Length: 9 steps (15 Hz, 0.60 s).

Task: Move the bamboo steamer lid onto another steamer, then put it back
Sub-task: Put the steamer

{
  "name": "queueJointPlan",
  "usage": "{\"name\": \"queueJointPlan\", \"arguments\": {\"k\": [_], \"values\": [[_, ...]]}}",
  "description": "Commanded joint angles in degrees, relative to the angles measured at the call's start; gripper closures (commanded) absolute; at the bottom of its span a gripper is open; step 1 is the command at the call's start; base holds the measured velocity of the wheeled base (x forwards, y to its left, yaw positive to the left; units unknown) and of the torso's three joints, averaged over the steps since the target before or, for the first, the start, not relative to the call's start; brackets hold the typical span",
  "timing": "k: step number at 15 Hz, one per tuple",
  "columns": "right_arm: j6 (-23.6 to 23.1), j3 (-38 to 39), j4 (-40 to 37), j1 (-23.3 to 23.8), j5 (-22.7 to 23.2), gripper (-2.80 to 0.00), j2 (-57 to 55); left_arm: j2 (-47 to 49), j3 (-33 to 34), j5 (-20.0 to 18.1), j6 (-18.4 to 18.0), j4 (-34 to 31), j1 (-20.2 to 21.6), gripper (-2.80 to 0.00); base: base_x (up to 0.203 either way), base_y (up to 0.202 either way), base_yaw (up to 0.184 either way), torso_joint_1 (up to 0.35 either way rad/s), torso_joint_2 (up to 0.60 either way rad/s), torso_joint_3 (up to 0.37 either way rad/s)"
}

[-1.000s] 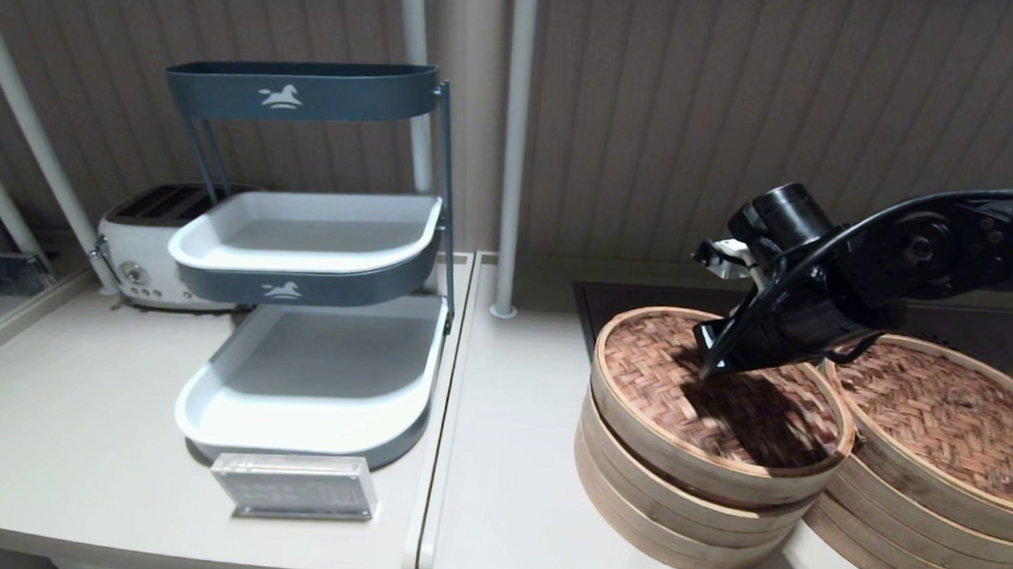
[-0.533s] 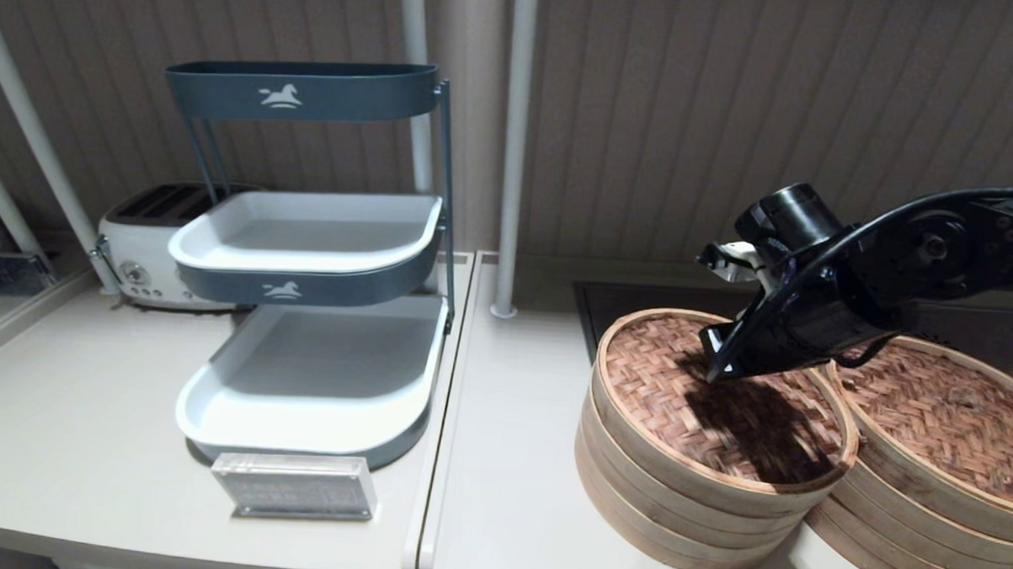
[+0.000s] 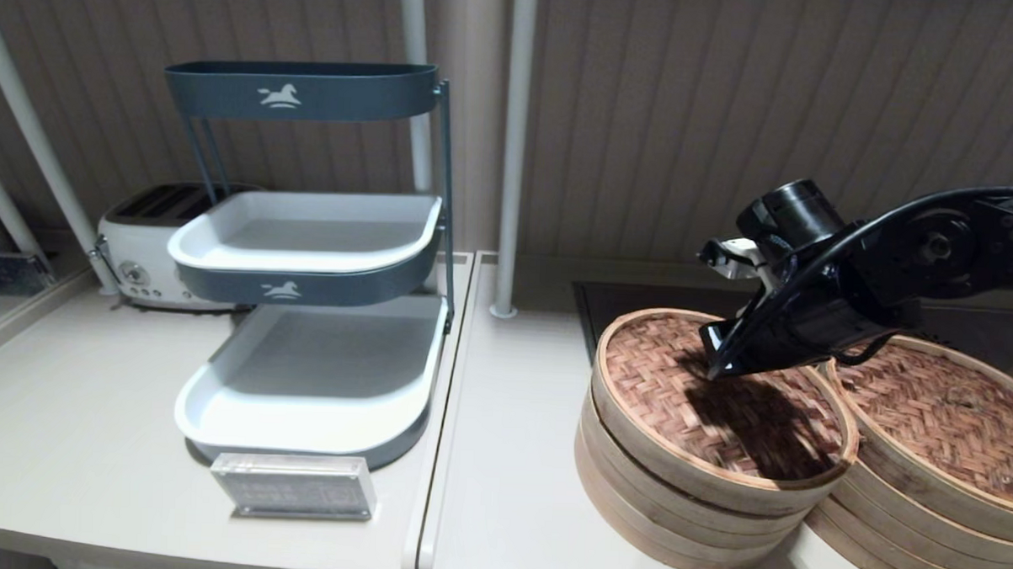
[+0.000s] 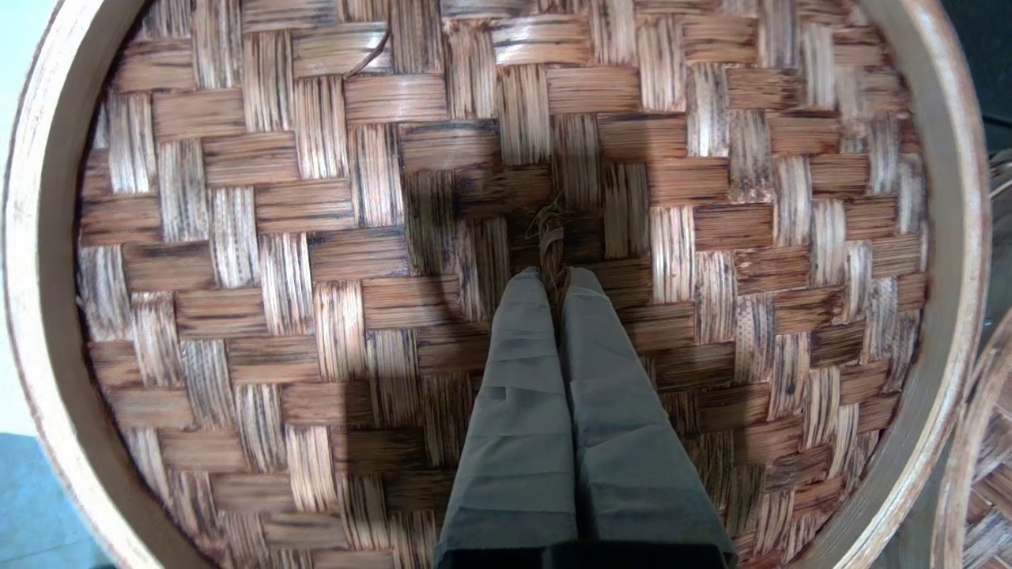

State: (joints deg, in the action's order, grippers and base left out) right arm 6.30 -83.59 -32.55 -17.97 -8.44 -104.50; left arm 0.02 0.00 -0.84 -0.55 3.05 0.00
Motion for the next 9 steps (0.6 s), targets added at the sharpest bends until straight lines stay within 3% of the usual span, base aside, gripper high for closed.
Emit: {"name": "queueJointPlan", "arguments": {"k": [1, 9], "values": [[0.03, -0.14, 0.21, -0.14, -0.09, 0.0, -0.6, -0.12, 1.58, 0.05, 0.02, 0.03, 0.0, 0.0, 0.0, 0.0, 0.0, 0.0, 0.0, 0.0], [-0.06, -0.96, 0.47, 0.44, -0.25, 0.0, -1.5, -0.14, 1.58, 0.0, 0.0, 0.03, 0.0, 0.0, 0.0, 0.0, 0.0, 0.0, 0.0, 0.0]]}}
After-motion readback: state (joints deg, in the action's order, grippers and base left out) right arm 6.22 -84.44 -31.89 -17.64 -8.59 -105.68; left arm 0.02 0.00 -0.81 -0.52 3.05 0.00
